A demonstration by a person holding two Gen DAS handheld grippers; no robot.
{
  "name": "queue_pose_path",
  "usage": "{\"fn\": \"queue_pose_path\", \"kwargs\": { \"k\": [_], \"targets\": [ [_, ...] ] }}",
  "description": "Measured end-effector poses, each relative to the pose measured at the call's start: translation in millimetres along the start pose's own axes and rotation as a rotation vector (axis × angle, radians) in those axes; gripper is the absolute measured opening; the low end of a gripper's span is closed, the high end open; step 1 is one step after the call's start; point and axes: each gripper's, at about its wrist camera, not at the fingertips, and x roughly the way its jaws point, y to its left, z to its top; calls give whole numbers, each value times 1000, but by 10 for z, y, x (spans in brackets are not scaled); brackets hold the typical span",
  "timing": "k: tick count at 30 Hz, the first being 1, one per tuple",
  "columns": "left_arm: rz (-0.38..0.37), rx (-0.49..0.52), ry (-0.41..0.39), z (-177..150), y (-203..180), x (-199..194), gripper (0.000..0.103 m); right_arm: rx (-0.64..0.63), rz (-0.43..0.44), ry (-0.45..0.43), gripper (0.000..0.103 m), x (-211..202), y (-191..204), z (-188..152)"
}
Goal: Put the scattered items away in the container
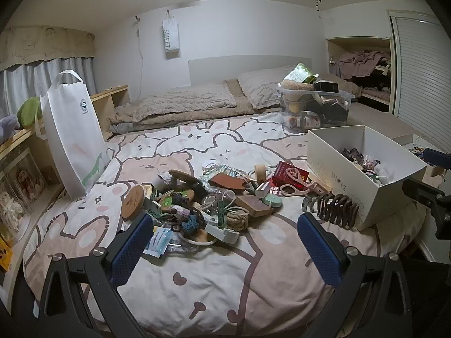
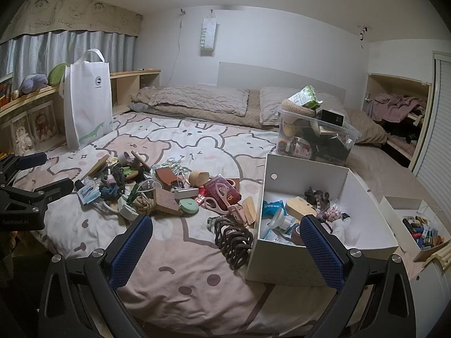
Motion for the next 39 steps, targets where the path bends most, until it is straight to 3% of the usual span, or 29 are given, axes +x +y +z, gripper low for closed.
{"fn": "queue_pose_path", "kwargs": {
  "k": [39],
  "targets": [
    [0, 5, 5, -9, 12, 19, 103, -3, -1, 0, 103, -3, -8, -1]
  ]
}}
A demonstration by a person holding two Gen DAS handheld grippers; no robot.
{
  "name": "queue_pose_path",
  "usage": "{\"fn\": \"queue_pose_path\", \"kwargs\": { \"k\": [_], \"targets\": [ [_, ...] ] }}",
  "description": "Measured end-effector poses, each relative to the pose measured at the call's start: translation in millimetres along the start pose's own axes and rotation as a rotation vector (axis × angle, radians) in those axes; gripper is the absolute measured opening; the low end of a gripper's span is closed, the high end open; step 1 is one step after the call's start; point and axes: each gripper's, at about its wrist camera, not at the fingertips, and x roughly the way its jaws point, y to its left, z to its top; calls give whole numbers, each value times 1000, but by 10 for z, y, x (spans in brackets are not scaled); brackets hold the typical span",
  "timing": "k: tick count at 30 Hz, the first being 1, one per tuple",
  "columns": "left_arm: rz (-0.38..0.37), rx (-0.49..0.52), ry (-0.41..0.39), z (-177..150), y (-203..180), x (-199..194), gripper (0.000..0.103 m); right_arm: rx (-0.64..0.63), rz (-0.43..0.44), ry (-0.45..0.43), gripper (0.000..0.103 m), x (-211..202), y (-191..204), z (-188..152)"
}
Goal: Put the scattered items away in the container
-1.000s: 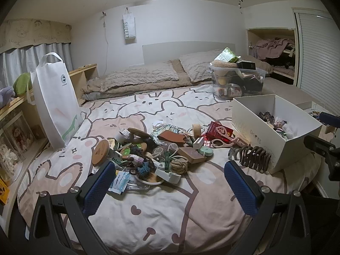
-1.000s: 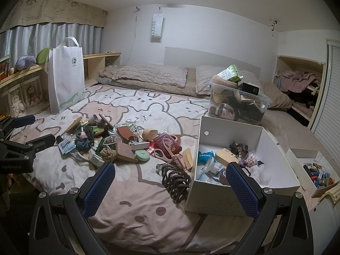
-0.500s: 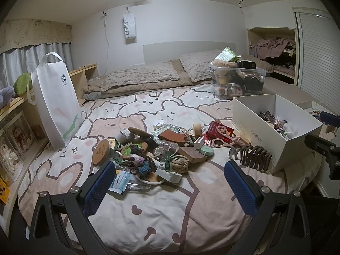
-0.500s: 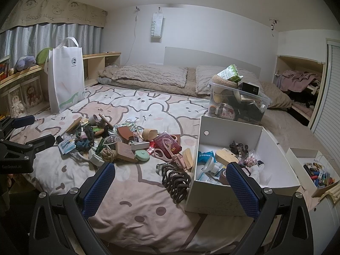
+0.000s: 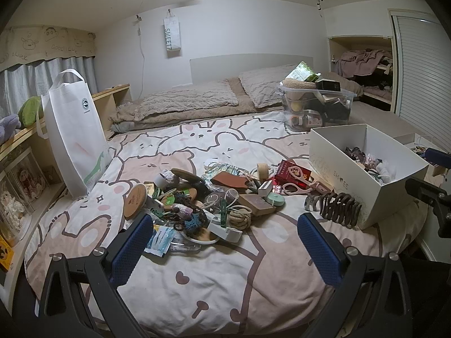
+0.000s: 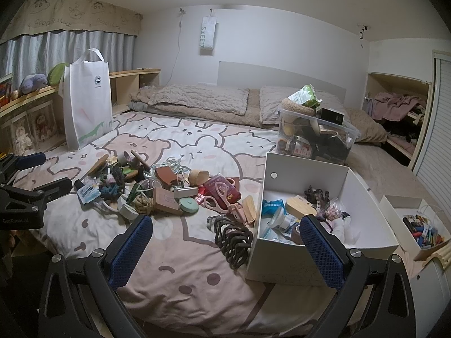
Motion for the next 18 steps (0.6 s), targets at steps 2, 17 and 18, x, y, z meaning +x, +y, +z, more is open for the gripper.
{"fn": "queue_pose_path", "kwargs": {
  "k": [2, 17, 18],
  "targets": [
    [-2, 0, 2, -8, -5, 7, 103, 1, 2, 0, 103, 2, 3, -1],
    [-19, -56, 16, -31, 180, 69, 103, -35, 81, 6, 103, 7, 80, -17],
    [-17, -70, 16, -8, 222, 66, 103, -40, 79, 6, 103, 8, 87, -13]
  ]
}}
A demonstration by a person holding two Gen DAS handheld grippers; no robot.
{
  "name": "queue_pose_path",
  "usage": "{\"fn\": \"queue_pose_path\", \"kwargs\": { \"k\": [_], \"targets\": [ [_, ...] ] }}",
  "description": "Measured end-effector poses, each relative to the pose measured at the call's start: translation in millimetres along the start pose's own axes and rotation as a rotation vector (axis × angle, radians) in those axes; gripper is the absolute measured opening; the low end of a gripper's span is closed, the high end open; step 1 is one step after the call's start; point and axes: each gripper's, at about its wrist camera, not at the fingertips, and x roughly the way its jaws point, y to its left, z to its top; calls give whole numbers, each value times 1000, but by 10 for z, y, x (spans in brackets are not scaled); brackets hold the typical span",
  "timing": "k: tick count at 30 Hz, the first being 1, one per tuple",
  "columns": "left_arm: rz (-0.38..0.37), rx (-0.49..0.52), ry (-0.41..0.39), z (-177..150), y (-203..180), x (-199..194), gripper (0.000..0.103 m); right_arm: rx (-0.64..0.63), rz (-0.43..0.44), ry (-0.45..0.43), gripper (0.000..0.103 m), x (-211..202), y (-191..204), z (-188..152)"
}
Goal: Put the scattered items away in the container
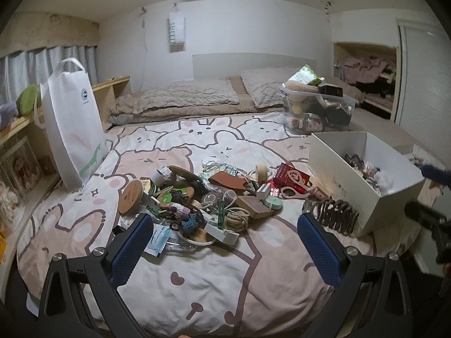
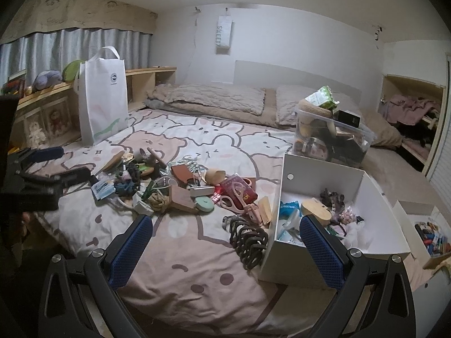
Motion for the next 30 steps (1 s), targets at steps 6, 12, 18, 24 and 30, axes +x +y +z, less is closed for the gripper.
{"fn": "queue_pose_path", "kwargs": {
  "k": [6, 12, 18, 24, 30],
  "targets": [
    [55, -30, -25, 211, 161, 1, 103, -22, -8, 20, 103, 54, 3, 14],
    [103, -53, -27, 364, 370, 86, 103, -65, -13, 40, 103, 122, 76, 22],
    [143, -81, -21, 496, 538, 227, 103, -124, 6, 48, 103, 203, 192, 125],
    [155, -117, 26, 537, 652, 465, 103, -128, 70, 55, 103, 295, 238, 354],
    [97, -230, 93, 528, 798, 672, 103, -123, 104, 41, 103, 395, 251, 621]
  ]
}}
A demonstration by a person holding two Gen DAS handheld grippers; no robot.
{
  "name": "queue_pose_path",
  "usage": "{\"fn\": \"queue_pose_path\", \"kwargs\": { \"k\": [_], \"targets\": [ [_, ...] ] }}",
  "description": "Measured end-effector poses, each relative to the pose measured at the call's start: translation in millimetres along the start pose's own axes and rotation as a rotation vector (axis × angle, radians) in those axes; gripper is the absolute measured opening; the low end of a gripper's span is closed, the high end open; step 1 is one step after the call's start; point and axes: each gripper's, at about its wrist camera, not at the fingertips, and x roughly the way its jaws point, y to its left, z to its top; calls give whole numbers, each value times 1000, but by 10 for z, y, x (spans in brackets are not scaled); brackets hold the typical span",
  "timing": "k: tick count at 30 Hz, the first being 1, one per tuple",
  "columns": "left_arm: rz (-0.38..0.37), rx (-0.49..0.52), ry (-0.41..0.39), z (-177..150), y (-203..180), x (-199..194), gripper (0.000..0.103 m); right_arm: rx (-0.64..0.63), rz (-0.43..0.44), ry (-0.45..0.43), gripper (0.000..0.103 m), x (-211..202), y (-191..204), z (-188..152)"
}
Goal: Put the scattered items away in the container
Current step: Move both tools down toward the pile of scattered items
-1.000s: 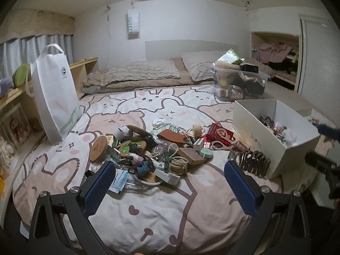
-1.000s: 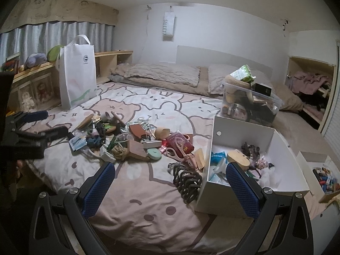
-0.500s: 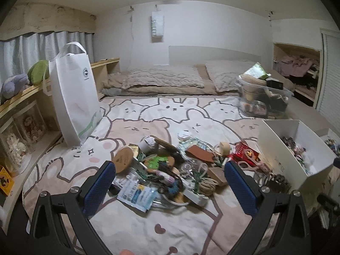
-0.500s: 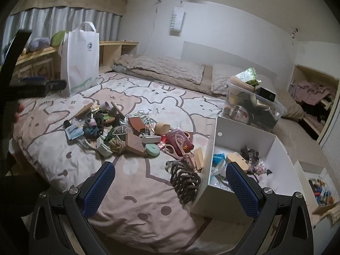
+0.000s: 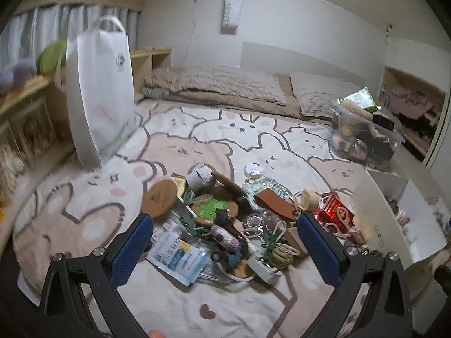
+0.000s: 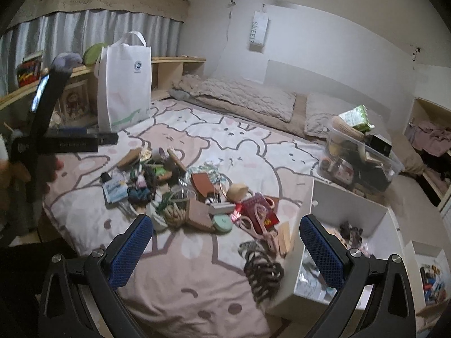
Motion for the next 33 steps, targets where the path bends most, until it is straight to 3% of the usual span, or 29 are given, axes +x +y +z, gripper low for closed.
{"fn": "queue_pose_path", "kwargs": {
  "k": [10, 15, 23, 33],
  "targets": [
    [36, -14, 56, 30, 58, 347, 103, 41, 13, -26, 103, 306, -110, 283],
    [72, 35, 78, -41, 75, 500, 103, 70, 25, -16, 103, 551, -137, 316],
    [17, 30, 148, -223, 30, 732, 103, 122, 68, -19, 103, 906, -113, 245],
    [37, -28, 254, -369, 17, 1108, 102, 170, 64, 163, 103, 1453, -106, 59]
  ]
}}
